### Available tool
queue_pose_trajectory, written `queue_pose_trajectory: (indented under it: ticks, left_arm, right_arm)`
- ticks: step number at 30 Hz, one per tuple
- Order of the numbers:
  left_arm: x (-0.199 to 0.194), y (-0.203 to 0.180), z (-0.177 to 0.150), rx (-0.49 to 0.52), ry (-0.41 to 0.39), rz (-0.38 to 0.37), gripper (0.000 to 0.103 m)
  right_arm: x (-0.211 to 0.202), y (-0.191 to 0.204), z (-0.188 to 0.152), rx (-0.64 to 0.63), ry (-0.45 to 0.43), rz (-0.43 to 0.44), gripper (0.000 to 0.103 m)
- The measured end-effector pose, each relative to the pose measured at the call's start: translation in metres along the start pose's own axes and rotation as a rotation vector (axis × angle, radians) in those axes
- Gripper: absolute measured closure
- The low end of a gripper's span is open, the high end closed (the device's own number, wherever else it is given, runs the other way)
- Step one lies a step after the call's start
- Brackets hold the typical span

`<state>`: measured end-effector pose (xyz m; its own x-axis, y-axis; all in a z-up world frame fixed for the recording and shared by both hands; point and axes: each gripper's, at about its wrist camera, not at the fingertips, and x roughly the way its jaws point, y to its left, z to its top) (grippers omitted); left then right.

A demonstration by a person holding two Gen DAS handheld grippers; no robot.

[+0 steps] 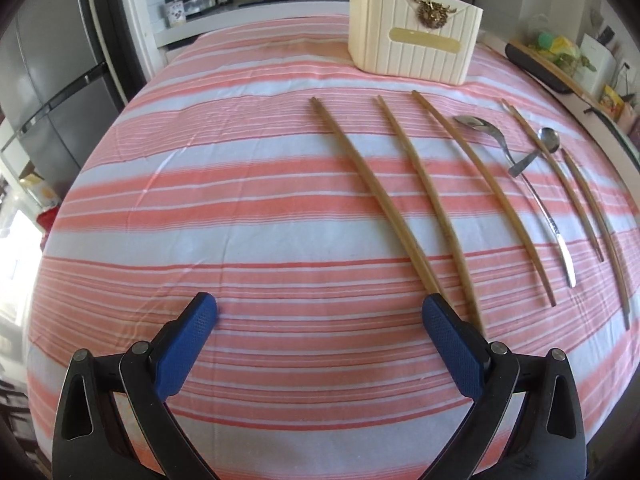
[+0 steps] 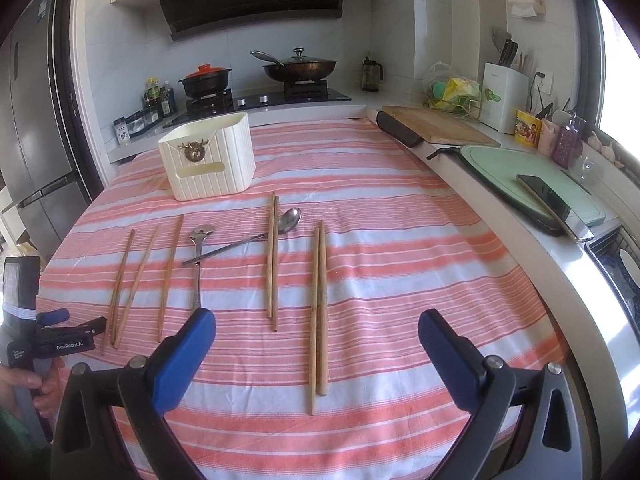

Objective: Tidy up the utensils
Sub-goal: 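Move the right tool down toward the single wooden chopstick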

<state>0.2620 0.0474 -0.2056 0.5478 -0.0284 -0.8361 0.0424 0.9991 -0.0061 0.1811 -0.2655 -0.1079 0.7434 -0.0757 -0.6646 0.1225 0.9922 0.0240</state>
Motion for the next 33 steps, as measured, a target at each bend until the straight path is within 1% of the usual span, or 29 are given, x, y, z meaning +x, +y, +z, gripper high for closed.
queue_pose_trajectory:
  ticks: [6,9,11,13,16,17,19,20,22,24,29,30,31,33]
  left_arm:
    - [0.005,-0.002,0.013,-0.034,0.004,-0.018,0.001]
    - [0.001,0.002,0.020,-0.069,-0.018,-0.038,0.001]
    - [0.002,0.004,0.025,-0.086,-0.025,-0.036,0.001]
    - [0.007,0.002,0.030,-0.078,-0.027,0.003,0.001]
    - [0.021,-0.001,0.034,-0.057,-0.025,0.102,0.000]
    - [0.021,0.001,0.034,-0.068,-0.041,0.109,0.000]
    - [0.025,0.005,0.036,-0.086,-0.024,0.145,0.001]
    - [0.029,0.007,0.037,-0.091,-0.009,0.145,0.000]
    - [0.033,0.012,0.039,-0.133,-0.001,0.119,0.000]
    - [0.032,0.014,0.042,-0.154,0.018,0.099,0.001]
    - [0.022,0.019,0.042,-0.216,0.005,0.030,0.001]
    - [0.024,0.018,0.043,-0.217,0.008,0.025,0.001]
    - [0.028,0.016,0.044,-0.209,0.014,0.036,0.001]
    - [0.033,0.011,0.045,-0.183,0.012,0.073,0.000]
  right_arm:
    - [0.008,-0.005,-0.006,0.010,0.026,-0.012,0.000]
    - [0.010,-0.011,-0.009,0.025,0.041,-0.014,0.000]
    - [0.010,-0.013,-0.010,0.028,0.039,-0.021,0.000]
    - [0.011,-0.015,-0.011,0.029,0.042,-0.027,0.000]
    - [0.016,-0.016,-0.011,0.036,0.052,-0.021,0.000]
    - [0.016,-0.016,-0.011,0.037,0.051,-0.021,0.000]
    - [0.017,-0.016,-0.010,0.032,0.046,-0.026,0.000]
    - [0.018,-0.016,-0.010,0.028,0.045,-0.032,0.000]
    - [0.021,-0.018,-0.011,0.022,0.048,-0.044,0.000]
    - [0.027,-0.021,-0.010,0.016,0.056,-0.050,0.000]
    - [0.030,-0.031,-0.006,0.032,0.053,-0.077,0.000]
    - [0.030,-0.032,-0.006,0.033,0.052,-0.081,0.000]
    - [0.030,-0.032,-0.006,0.032,0.053,-0.082,0.000]
    - [0.032,-0.031,-0.006,0.031,0.060,-0.078,0.000]
